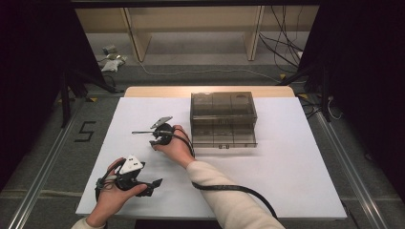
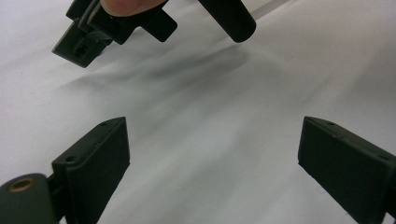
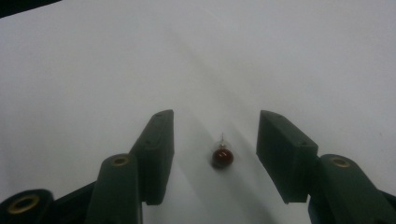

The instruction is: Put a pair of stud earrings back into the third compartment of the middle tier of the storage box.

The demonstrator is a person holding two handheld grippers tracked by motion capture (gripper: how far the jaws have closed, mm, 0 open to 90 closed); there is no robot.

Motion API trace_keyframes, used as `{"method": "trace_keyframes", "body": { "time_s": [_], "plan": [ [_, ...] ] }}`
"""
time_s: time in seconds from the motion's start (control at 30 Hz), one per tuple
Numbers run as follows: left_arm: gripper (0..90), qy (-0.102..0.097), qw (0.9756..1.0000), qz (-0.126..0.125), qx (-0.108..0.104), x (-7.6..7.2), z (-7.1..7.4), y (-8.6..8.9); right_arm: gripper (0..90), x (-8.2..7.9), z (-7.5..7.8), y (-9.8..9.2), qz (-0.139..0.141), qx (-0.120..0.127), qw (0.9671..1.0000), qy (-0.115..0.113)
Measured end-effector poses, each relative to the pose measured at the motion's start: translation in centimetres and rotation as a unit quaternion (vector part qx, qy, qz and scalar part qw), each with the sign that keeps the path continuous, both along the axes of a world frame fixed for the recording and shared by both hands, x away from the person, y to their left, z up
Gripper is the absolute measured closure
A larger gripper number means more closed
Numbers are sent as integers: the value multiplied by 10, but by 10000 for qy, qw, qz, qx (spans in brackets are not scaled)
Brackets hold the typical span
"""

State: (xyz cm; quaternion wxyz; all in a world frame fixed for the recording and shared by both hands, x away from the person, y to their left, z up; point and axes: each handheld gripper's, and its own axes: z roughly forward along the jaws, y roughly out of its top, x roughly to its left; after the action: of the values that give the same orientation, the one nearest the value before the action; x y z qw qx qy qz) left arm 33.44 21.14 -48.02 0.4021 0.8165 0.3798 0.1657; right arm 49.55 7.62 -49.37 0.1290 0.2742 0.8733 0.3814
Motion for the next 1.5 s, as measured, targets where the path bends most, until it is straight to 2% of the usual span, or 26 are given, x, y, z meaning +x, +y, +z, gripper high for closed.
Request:
{"method": "trace_keyframes", "body": {
  "time_s": [0.3, 0.73, 1.03, 1.13, 1.5],
  "plan": [
    [91, 3, 10000, -5, -9, 0, 0, 0, 533, 3, -5, 1, -13, -70, 10000, 65],
    [91, 4, 10000, -3, -16, 0, 0, 0, 624, 5, -7, -1, -67, -35, 9999, 92],
    [91, 9, 10000, 1, -14, 0, 0, 0, 712, 6, -8, -3, -188, 43, 9998, 64],
    [91, 7, 10000, -1, -21, 0, 0, 0, 774, 5, -9, -5, -291, 109, 9995, 88],
    [91, 9, 10000, -5, -21, 0, 0, 0, 803, 4, -10, -5, -355, 145, 9993, 49]
  ]
}}
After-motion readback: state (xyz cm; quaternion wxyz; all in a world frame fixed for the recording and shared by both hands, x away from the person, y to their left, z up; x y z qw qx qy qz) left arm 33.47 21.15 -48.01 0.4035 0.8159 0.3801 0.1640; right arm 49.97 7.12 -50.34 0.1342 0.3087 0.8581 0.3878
